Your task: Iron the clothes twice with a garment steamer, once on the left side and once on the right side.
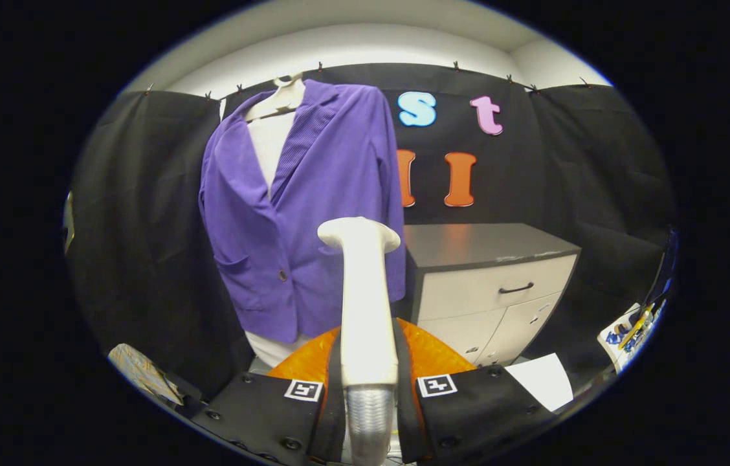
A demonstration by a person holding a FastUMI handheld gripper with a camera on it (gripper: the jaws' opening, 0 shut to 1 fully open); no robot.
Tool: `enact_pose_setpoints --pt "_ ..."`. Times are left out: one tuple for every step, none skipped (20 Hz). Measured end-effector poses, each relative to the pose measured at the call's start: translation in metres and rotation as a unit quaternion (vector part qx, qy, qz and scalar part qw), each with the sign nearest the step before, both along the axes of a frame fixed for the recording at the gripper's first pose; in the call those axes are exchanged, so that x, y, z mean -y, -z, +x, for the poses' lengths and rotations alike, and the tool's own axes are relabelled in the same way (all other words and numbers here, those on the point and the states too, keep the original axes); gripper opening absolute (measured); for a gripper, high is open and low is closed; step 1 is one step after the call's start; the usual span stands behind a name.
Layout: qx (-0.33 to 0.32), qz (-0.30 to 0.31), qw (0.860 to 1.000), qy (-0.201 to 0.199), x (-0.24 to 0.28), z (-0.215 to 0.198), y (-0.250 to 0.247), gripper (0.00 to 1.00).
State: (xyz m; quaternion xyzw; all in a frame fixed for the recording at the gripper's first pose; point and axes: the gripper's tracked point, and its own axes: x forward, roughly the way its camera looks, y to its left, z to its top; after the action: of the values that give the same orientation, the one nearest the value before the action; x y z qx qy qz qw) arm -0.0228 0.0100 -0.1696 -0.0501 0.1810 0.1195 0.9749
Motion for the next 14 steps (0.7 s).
enact_pose_setpoints --pt "0.012 -0.001 1.000 0.006 0.015 0.005 -0.013 0.40" --pt "0.022 -0.001 1.000 0.011 0.027 0.012 -0.026 0.40" --pt "0.033 0.001 0.999 0.014 0.040 0.016 -0.039 0.40" --pt "0.041 0.006 0.999 0.015 0.051 0.020 -0.052 0.40" --pt "0.047 0.019 0.999 0.015 0.062 0.023 -0.066 0.40" --pt "0.056 0.031 0.998 0.016 0.072 0.027 -0.081 0.40" --pt "0.068 0.035 0.997 0.018 0.081 0.033 -0.096 0.39" --pt "0.082 0.032 0.996 0.022 0.092 0.038 -0.110 0.40" --pt "0.097 0.028 0.995 0.025 0.101 0.044 -0.126 0.40" --pt "0.110 0.024 0.993 0.026 0.109 0.047 -0.140 0.40" --pt "0.122 0.023 0.992 0.026 0.115 0.049 -0.153 0.39" --pt "0.132 0.025 0.991 0.025 0.120 0.051 -0.166 0.39" --pt "0.141 0.026 0.989 0.024 0.124 0.054 -0.178 0.39" --pt "0.148 0.028 0.988 0.023 0.128 0.056 -0.188 0.39"
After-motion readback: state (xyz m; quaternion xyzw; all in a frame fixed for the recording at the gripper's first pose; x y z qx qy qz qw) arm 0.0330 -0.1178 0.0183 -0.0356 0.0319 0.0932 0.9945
